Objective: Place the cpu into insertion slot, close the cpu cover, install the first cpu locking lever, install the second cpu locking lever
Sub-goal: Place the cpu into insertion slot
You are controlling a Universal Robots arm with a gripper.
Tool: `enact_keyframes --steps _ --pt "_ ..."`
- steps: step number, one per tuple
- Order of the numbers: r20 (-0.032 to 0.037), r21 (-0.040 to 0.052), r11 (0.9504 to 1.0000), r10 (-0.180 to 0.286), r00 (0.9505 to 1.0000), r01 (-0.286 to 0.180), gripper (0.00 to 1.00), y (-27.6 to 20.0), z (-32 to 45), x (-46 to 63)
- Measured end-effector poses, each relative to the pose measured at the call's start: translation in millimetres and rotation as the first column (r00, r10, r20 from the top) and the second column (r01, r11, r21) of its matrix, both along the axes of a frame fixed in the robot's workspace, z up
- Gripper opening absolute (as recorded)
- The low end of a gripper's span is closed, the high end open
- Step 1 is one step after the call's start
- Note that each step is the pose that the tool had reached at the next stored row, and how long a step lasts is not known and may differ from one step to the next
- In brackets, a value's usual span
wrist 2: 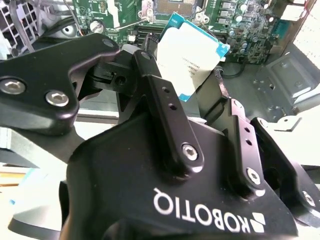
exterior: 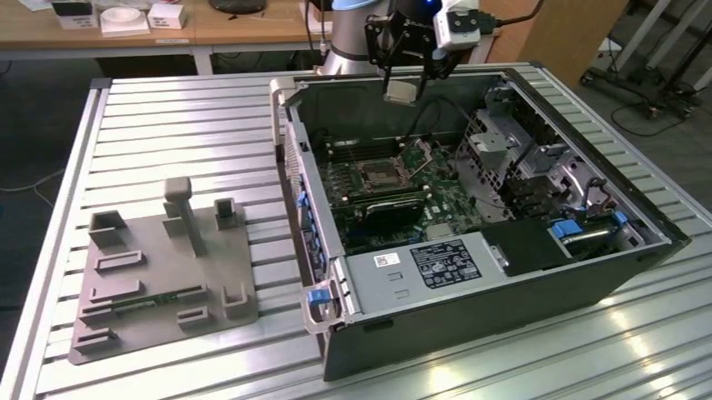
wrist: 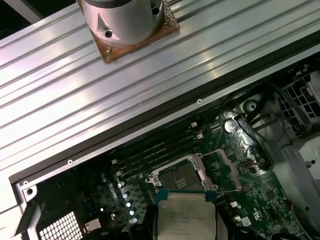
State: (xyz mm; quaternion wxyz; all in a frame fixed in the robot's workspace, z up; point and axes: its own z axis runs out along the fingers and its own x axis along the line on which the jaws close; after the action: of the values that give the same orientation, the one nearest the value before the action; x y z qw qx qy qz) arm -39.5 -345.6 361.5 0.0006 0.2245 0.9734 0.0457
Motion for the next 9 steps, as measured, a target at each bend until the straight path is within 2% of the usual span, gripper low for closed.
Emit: enact_keyframes --steps 9 --pt "0.0 0.0 0.9978 -0.066 0.9978 0.066 0.55 0.0 -0.3 -0.4"
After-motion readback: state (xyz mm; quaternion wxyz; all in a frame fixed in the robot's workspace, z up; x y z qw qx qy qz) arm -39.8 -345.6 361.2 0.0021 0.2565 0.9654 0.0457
